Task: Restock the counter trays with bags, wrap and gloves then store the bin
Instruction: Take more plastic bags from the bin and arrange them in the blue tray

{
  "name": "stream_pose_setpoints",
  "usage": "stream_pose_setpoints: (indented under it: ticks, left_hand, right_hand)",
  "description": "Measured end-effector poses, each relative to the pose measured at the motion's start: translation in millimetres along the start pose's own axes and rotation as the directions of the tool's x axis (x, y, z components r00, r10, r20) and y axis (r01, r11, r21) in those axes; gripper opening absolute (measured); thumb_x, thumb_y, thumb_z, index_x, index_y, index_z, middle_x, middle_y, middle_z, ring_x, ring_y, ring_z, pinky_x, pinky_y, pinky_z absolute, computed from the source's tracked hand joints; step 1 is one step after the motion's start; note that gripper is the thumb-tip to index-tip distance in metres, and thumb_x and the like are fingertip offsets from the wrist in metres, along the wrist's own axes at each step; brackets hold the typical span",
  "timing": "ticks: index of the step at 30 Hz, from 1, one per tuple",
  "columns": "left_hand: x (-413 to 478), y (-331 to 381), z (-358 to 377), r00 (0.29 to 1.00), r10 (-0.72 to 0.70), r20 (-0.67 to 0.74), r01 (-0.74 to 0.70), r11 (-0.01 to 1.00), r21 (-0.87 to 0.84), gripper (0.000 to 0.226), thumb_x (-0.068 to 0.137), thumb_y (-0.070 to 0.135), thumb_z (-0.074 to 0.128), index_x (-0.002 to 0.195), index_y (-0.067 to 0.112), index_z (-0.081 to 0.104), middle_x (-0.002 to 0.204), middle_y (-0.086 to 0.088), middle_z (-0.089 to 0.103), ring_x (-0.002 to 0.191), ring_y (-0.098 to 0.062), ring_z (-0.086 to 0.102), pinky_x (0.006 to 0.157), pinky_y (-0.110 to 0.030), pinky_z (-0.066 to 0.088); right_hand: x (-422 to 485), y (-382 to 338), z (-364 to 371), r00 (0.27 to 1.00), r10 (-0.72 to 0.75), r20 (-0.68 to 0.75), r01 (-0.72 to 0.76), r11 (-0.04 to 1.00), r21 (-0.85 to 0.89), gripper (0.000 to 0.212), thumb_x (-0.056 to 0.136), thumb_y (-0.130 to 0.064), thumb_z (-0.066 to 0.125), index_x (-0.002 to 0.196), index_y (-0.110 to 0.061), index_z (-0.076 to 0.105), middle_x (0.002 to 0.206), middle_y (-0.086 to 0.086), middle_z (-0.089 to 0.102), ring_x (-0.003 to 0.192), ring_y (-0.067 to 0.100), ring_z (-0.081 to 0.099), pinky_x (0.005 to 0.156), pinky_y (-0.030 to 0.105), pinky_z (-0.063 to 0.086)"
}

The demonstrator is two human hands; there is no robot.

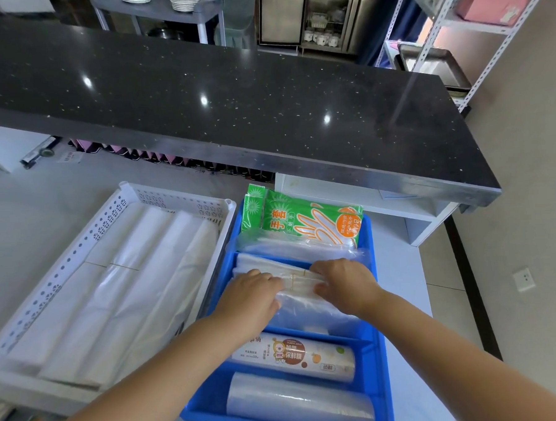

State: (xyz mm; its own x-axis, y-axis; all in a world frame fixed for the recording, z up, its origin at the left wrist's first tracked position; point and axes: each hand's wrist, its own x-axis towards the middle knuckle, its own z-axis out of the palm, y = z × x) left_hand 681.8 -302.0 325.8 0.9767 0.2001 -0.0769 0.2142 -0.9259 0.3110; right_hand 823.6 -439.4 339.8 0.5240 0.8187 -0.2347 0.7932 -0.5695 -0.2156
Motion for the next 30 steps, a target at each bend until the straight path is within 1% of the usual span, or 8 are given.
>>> stream_pose_setpoints:
  ticks: [3, 7, 11, 15, 18, 21, 26, 30]
  left_hand:
    - [-1.8, -1.5, 0.1, 0.999, 0.046, 0.008, -0.047, 0.999, 0.026, 0.02, 0.089, 0.024, 0.047, 0.105, 0.018, 0.058, 0.106, 0.001, 0.063, 0.098, -0.019, 0.049, 0.075, -0.029, 0.037]
    - [-1.6, -2.3, 4.3, 0.999, 0.045, -0.028, -0.042, 0.994, 0.1, 0.023, 0.089, 0.028, 0.046, 0.108, 0.02, 0.057, 0.107, 0.002, 0.063, 0.1, -0.019, 0.051, 0.085, -0.031, 0.038]
    - [-2.3, -7.6, -2.2, 0.994, 0.031, -0.105, -0.023, 0.997, 0.077, 0.037, 0.081, 0.044, 0.057, 0.112, 0.023, 0.056, 0.108, 0.004, 0.061, 0.104, -0.019, 0.053, 0.088, -0.032, 0.038]
    - [-7.2, -24.2, -12.6, 0.994, -0.005, -0.106, 0.014, 0.996, 0.083, 0.038, 0.077, 0.039, 0.064, 0.109, 0.021, 0.058, 0.106, 0.003, 0.062, 0.103, -0.02, 0.055, 0.087, -0.03, 0.039]
    - [-6.1, -25.2, -15.0, 1.0, 0.001, 0.013, -0.002, 0.993, 0.12, 0.028, 0.081, 0.024, 0.056, 0.109, 0.021, 0.054, 0.11, 0.004, 0.058, 0.106, -0.018, 0.051, 0.087, -0.028, 0.038]
    - [-3.2, -21.3, -18.5, 0.995, -0.016, 0.098, 0.0, 0.987, 0.161, 0.023, 0.081, 0.015, 0.054, 0.103, 0.02, 0.053, 0.107, 0.002, 0.057, 0.103, -0.02, 0.052, 0.076, -0.029, 0.038]
    - [0.1, -19.3, -29.6, 0.962, -0.085, 0.261, 0.018, 0.968, 0.25, 0.02, 0.081, 0.018, 0.054, 0.1, 0.021, 0.055, 0.108, -0.006, 0.059, 0.099, -0.027, 0.054, 0.067, -0.028, 0.033]
    - [0.3, -16.8, -31.9, 0.943, -0.112, 0.314, -0.003, 0.939, 0.343, 0.016, 0.081, 0.021, 0.055, 0.097, 0.019, 0.056, 0.109, -0.01, 0.052, 0.103, -0.029, 0.048, 0.072, -0.029, 0.031]
  right_hand:
    - [0.5, 0.4, -2.7, 0.998, -0.03, 0.058, 0.027, 0.998, 0.049, 0.023, 0.087, -0.024, 0.056, 0.108, -0.023, 0.063, 0.103, 0.005, 0.069, 0.09, 0.025, 0.062, 0.079, 0.034, 0.054]
    - [0.9, 0.5, -3.6, 0.999, -0.048, 0.016, 0.048, 0.999, 0.009, 0.023, 0.087, -0.026, 0.054, 0.109, -0.025, 0.062, 0.105, 0.004, 0.069, 0.092, 0.024, 0.061, 0.069, 0.027, 0.045]
    - [-9.9, 8.3, -12.3, 0.987, -0.059, -0.151, 0.064, 0.998, 0.028, 0.031, 0.085, -0.029, 0.062, 0.116, -0.026, 0.062, 0.113, -0.001, 0.068, 0.101, 0.023, 0.062, 0.079, 0.031, 0.049]
    - [-26.4, 14.6, -9.9, 0.9, -0.232, -0.369, 0.252, 0.968, 0.005, 0.016, 0.079, -0.019, 0.071, 0.094, -0.015, 0.072, 0.093, 0.005, 0.072, 0.084, 0.029, 0.065, 0.07, 0.037, 0.054]
    - [-34.7, 11.6, 1.3, 0.947, -0.25, -0.204, 0.265, 0.963, 0.049, 0.029, 0.082, -0.037, 0.065, 0.106, -0.021, 0.068, 0.101, 0.001, 0.07, 0.092, 0.024, 0.063, 0.076, 0.033, 0.05]
    - [-36.9, 13.2, 5.9, 0.959, -0.26, -0.113, 0.257, 0.965, -0.046, 0.034, 0.082, -0.042, 0.06, 0.114, -0.028, 0.061, 0.11, -0.004, 0.068, 0.098, 0.022, 0.06, 0.083, 0.03, 0.044]
    - [-42.3, 17.5, -4.4, 0.979, -0.194, 0.057, 0.202, 0.959, -0.201, 0.03, 0.088, -0.045, 0.049, 0.1, -0.022, 0.064, 0.103, 0.004, 0.069, 0.095, 0.028, 0.056, 0.083, 0.031, 0.041]
    - [-44.8, 21.0, -13.0, 0.97, -0.163, 0.18, 0.216, 0.919, -0.33, 0.037, 0.088, -0.048, 0.047, 0.101, -0.018, 0.065, 0.104, 0.005, 0.069, 0.1, 0.025, 0.058, 0.086, 0.03, 0.039]
